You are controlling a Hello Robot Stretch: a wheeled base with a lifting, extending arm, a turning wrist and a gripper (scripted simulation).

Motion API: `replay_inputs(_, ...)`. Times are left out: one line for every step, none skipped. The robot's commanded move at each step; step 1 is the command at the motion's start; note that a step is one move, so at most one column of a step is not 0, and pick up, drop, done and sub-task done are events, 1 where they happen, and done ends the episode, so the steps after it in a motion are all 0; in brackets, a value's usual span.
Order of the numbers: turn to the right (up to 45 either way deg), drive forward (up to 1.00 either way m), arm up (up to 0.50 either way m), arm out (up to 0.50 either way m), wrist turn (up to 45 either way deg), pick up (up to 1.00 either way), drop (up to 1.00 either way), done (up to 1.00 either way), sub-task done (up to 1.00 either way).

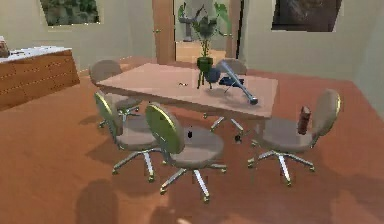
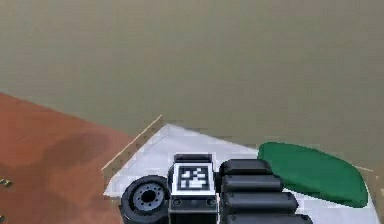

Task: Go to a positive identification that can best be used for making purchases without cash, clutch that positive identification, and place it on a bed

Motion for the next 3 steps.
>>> replay_inputs(45.0, 0.0, 0.0, 0.0, 0.0, 0.0, 0.0, 0.0, 0.0)
replay_inputs(39.0, 0.0, 0.0, 0.0, 0.0, 0.0, 0.0, 0.0, 0.0)
replay_inputs(-45.0, 0.0, 0.0, 0.0, 0.0, 0.0, 0.0, 0.0, 0.0)
